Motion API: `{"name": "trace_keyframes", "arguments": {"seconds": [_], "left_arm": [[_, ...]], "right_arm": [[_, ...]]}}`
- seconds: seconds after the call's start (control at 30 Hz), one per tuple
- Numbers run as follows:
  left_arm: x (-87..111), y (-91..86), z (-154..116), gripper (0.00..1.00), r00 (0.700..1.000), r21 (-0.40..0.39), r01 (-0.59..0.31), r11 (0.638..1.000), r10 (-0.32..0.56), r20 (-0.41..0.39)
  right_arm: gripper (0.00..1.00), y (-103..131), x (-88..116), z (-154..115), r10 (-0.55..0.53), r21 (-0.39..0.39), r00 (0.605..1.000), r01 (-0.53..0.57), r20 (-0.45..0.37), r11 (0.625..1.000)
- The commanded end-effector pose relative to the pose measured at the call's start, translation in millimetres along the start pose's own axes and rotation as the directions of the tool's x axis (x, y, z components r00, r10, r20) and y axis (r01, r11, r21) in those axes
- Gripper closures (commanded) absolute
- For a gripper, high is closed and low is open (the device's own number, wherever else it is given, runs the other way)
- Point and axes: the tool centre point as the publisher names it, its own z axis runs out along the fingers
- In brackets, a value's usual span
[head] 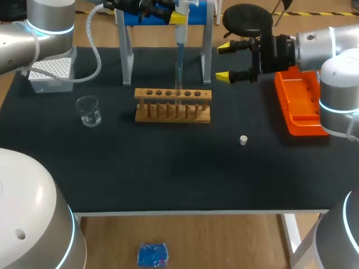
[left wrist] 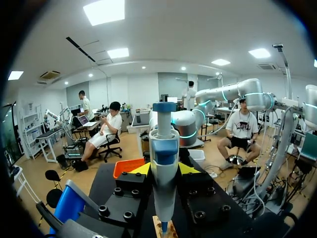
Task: Invert the test tube, pick up the pipette, mount the tip to pipette, aspirate from beaker and dispense into the tube, eject the tip, return the pipette, and cap with the stopper.
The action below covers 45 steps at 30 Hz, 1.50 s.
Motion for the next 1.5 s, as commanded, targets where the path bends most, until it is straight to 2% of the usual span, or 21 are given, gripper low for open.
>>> {"name": "trace_keyframes", "arguments": {"seconds": [0.03, 0.8, 1.5], "left_arm": [[-1.0, -0.5, -1, 1.00, 1.000, -0.001, 0.001, 1.000, -0.001, -0.004], [0.5, -14.3, -1, 1.00, 1.000, -0.039, -0.017, 0.999, 0.017, 0.008], [10.1, -39.1, 2, 1.00, 0.999, -0.065, -0.031, 0.997, 0.032, 0.028]], "right_arm": [[0.00, 0, 0, 1, 0.000, 0.001, 1.000, 0.000, 0.002, 1.000], [0.00, 0, 0, 1, 0.000, 0.001, 1.000, 0.000, 0.002, 1.000], [0.00, 0, 0, 1, 0.000, 0.001, 1.000, 0.000, 0.002, 1.000]]}}
